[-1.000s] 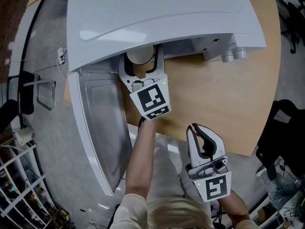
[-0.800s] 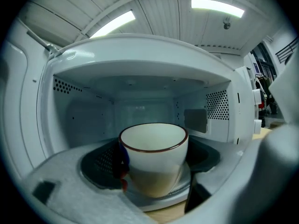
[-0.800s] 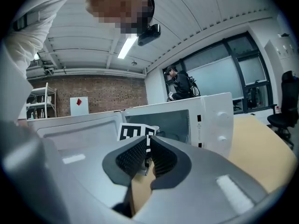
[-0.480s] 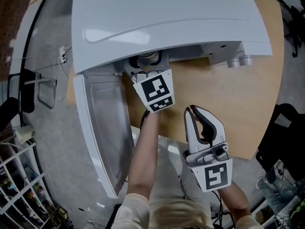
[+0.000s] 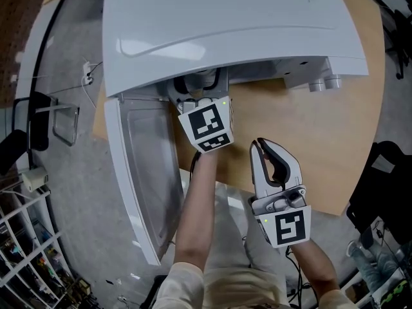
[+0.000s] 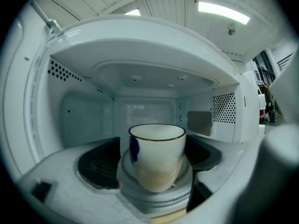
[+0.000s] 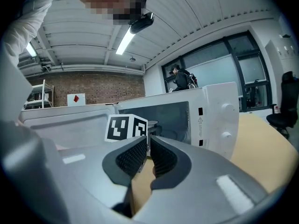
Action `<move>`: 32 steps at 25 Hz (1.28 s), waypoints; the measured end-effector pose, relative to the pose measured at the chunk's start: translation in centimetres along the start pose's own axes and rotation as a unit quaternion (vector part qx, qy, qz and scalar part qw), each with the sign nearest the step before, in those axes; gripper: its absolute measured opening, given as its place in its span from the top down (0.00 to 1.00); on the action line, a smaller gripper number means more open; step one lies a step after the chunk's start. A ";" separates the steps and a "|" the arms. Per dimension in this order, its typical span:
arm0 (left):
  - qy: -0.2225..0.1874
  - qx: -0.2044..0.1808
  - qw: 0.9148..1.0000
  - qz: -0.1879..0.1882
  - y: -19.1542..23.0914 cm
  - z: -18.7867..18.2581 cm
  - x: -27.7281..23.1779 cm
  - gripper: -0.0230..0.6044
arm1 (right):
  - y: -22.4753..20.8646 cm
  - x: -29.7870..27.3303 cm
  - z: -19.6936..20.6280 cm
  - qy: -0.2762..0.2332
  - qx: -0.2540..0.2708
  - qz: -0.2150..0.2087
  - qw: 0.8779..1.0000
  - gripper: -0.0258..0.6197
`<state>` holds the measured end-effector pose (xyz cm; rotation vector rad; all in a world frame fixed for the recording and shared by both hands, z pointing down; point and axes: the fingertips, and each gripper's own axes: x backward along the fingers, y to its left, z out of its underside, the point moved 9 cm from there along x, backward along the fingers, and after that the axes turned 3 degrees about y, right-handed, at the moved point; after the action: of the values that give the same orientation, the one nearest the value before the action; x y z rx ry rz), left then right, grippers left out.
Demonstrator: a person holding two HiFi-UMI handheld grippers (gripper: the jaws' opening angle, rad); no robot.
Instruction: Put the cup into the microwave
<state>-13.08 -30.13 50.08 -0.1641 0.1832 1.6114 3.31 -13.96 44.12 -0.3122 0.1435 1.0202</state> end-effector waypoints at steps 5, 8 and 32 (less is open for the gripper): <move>0.002 0.016 1.000 -0.005 -0.5 0.2 4.3 0.27 | -0.2 1.3 0.4 0.012 0.012 -0.008 1.000 0.91; 0.013 0.014 1.000 0.019 -1.7 0.5 7.3 0.51 | -0.6 2.1 0.2 0.012 0.019 -0.002 1.000 0.91; 0.081 0.008 0.994 0.075 -5.9 -9.7 29.8 0.96 | 4.3 11.7 -6.7 0.011 0.043 0.020 0.999 0.95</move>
<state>-8.71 -2.92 34.05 -0.2739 0.3399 1.7465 5.88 -4.48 33.88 -0.2430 0.2136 1.0465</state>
